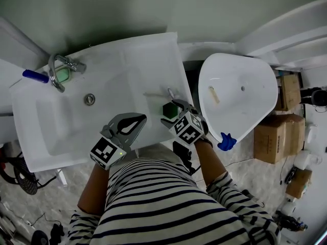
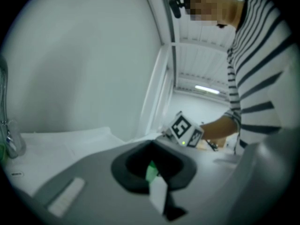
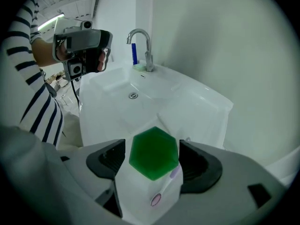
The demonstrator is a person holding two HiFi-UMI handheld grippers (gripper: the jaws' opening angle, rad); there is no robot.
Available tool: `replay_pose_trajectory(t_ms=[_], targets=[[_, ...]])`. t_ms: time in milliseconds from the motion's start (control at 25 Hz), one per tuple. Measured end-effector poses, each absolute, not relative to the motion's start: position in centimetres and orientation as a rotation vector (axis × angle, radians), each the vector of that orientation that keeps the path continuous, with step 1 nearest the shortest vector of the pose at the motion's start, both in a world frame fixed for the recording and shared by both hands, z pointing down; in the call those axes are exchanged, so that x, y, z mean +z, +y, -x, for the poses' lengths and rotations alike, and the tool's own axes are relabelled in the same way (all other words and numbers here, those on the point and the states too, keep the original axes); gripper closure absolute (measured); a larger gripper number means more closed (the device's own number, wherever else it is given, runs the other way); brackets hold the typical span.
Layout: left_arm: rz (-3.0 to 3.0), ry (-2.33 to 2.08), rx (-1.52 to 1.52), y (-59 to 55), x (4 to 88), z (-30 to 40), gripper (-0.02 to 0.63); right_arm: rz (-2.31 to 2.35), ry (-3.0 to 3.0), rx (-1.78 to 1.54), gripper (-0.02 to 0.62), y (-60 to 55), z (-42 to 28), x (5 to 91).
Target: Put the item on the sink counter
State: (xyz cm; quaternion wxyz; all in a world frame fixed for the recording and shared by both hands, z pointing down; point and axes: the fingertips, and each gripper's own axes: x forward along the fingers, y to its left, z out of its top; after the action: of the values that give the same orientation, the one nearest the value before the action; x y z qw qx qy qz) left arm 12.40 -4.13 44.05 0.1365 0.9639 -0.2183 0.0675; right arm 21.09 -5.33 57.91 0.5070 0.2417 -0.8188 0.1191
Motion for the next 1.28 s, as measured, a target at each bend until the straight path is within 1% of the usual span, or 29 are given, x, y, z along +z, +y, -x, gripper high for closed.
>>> replay_pose_trajectory(t_ms=[440, 640, 1040, 1280], targets=[[-2.775, -0.663, 0.169, -4.8, 43.8, -11.3, 0.6, -0.568, -1.93, 0.277, 0.282, -5.9, -21.4, 58.3], [-2.771, -0.667, 0.175, -5.2, 43.9, -10.4, 0.6, -0.57, -1.933, 0.271, 0.284, -6.4, -20.6, 56.8], [-2.756, -0.702, 0.153, -6.5, 43.5, -6.8, 0.6, -0.52, -1.991, 0.181, 0.284, -9.0, -15.3, 50.3], [-2.751, -0.732, 0.139, -7.5, 43.3, -3.9, 0.6, -0.444, -2.024, 0.111, 0.284, -11.9, -11.0, 48.7]])
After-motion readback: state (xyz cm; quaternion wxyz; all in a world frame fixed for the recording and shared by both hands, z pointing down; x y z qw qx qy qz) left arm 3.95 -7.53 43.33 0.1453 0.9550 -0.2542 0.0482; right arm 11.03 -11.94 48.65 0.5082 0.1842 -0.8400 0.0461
